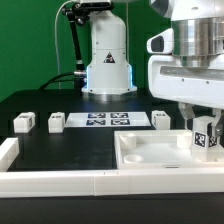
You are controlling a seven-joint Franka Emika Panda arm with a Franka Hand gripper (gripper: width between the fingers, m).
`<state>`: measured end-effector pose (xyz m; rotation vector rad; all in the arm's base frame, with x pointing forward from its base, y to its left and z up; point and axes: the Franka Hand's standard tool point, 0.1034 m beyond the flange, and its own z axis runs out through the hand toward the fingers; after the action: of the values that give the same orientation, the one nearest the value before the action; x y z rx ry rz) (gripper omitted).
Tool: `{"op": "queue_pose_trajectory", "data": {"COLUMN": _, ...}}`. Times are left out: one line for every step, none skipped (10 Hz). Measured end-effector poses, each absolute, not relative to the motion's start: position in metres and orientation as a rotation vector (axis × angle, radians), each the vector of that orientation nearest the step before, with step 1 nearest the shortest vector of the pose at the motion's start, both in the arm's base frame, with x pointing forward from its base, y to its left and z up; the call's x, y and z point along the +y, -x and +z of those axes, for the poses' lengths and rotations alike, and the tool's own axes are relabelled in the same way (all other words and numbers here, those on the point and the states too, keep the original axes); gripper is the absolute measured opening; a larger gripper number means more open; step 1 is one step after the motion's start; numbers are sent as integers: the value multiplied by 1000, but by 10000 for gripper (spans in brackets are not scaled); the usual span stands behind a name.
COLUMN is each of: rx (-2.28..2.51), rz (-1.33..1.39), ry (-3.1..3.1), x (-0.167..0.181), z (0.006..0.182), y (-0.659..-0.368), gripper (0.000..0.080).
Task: Assemble square table
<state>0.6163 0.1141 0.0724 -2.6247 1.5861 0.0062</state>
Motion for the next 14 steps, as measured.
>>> {"op": "queue_pose_trajectory", "data": {"rx": 1683, "rz": 18, "ry": 2555, "x": 113, "z": 72, "y": -616, "gripper": 291}}
{"op": "queue_pose_trajectory", "data": {"rx": 1746, "rz": 24, "ry": 2510, "x": 113, "z": 72, "y": -616, "gripper": 291}}
{"op": "queue_pose_trajectory", "data": {"rx": 1723, "rz": 23, "ry": 2525, "x": 113, "z": 72, "y": -616, "gripper": 291}}
{"op": "queue_pose_trajectory", "data": {"rx": 1699, "rz": 22, "ry": 2541, "x": 113, "z": 72, "y": -616, "gripper": 384}}
{"op": "queue_pose_trajectory", "data": {"rx": 1683, "rz": 21, "ry": 2551, "x": 114, "z": 72, "y": -616, "gripper": 533}}
{"op": "queue_pose_trajectory", "data": {"rx": 1542, "rz": 11, "ry": 2643, "x": 115, "z": 72, "y": -616, "gripper": 533}}
{"op": "queue_pose_trajectory", "data": {"rx": 1388, "rz": 7, "ry": 2732, "x": 120, "z": 71, "y": -614, "gripper": 623}}
{"op": "queue_pose_trajectory", "data": {"rx": 1294, "rz": 7, "ry": 2776, "x": 124, "z": 70, "y": -612, "gripper": 644}}
{"op": "queue_pose_trajectory", "data": {"rx": 1130, "rz": 0, "ry": 2846, "x": 125, "z": 70, "y": -612, "gripper": 644}}
{"op": "queue_pose_trajectory", "data": {"rx": 996, "rz": -5, "ry": 2895, "x": 127, "z": 70, "y": -612, "gripper": 648}}
{"op": "queue_pose_trajectory", "data": {"rx": 842, "rz": -10, "ry": 2943, "x": 127, "z": 70, "y": -612, "gripper": 648}}
{"op": "queue_pose_trajectory", "data": {"rx": 724, "rz": -15, "ry": 2975, "x": 127, "z": 70, "y": -612, "gripper": 648}}
{"op": "queue_pose_trajectory", "data": {"rx": 558, "rz": -20, "ry": 3012, "x": 127, "z": 71, "y": -612, "gripper": 648}}
{"op": "queue_pose_trajectory", "data": {"rx": 412, "rz": -24, "ry": 3036, "x": 126, "z": 72, "y": -613, "gripper": 648}}
